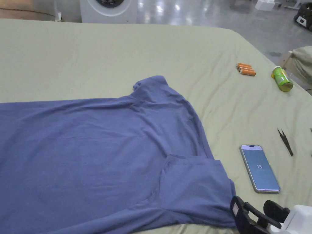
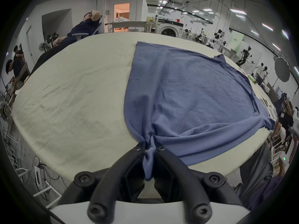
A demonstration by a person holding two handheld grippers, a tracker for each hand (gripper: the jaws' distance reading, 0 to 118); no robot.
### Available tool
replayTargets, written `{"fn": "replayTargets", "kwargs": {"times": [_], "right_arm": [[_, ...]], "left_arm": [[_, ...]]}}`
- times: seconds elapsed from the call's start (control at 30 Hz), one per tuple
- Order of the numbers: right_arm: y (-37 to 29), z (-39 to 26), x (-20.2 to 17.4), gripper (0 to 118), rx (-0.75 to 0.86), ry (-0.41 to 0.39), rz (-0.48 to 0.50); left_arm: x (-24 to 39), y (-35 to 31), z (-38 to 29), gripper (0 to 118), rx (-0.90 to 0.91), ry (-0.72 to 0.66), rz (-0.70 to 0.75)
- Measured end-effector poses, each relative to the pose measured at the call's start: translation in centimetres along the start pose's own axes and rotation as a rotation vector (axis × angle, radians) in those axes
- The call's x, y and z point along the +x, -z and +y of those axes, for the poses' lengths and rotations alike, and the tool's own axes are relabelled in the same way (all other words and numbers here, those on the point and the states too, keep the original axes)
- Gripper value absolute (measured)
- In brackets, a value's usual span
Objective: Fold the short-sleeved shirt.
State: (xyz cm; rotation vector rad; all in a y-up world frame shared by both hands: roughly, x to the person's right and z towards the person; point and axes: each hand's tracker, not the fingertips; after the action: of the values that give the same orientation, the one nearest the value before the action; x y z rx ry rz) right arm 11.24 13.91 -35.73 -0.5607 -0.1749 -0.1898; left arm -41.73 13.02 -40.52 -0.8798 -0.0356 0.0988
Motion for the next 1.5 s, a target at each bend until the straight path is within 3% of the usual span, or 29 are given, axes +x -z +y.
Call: {"fn": "replayTargets", "kwargs": {"times": [0.2,0.27,0.33,0.37,0.5,0.6,0.8,0.97,1.1,1.3,1.37,1.4,1.43,1.47,1.5], "right_arm": [[3.0,-2.4,1.3,77,-0.161,0.093,0.040],[3.7,-2.6,1.4,60,-0.162,0.107,0.045],[3.8,-2.7,1.1,23,-0.161,0.088,0.045],[3.9,-2.8,0.9,14,-0.161,0.072,0.043],[3.6,-2.7,0.2,5,-0.153,0.003,0.044],[3.1,-2.1,0.3,3,-0.127,0.014,0.054],[3.5,3.5,0.0,3,-0.008,0.023,0.126],[9.5,9.9,-2.8,3,0.023,-0.065,0.141],[15.8,14.1,-5.2,3,-0.030,-0.114,0.135],[21.8,16.1,-6.2,4,-0.119,-0.088,0.120],[22.4,15.9,-6.2,16,-0.145,-0.108,0.105],[22.6,15.8,-6.1,37,-0.156,-0.111,0.099],[22.5,15.6,-5.9,69,-0.153,-0.112,0.096],[22.2,15.4,-5.7,77,-0.150,-0.110,0.097],[21.6,15.4,-5.5,76,-0.136,-0.101,0.099]], "left_arm": [[0.2,-0.4,0.5,6,0.003,-0.041,-0.012],[0.5,-0.5,0.6,6,0.000,-0.039,-0.011],[0.6,-0.6,0.7,6,0.000,-0.036,-0.007],[0.8,-0.6,0.6,6,0.001,-0.036,-0.004],[0.8,-0.8,0.5,6,0.015,-0.045,-0.001],[0.6,-1.8,0.3,4,0.059,-0.074,-0.013],[-2.2,-5.3,5.2,4,0.205,-0.262,-0.154],[-3.2,-2.6,11.6,4,0.259,-0.201,-0.183],[-3.0,2.5,17.2,4,0.192,-0.112,-0.170],[-1.9,8.1,21.1,4,0.087,-0.036,-0.110],[-1.5,8.9,21.2,21,0.058,-0.024,-0.086],[-1.3,9.0,20.9,40,0.060,-0.005,-0.046],[-1.1,8.9,20.5,73,0.078,0.018,-0.027],[-1.0,8.4,20.0,87,0.108,0.045,-0.014],[-1.2,7.5,19.3,88,0.156,0.062,-0.013]]}}
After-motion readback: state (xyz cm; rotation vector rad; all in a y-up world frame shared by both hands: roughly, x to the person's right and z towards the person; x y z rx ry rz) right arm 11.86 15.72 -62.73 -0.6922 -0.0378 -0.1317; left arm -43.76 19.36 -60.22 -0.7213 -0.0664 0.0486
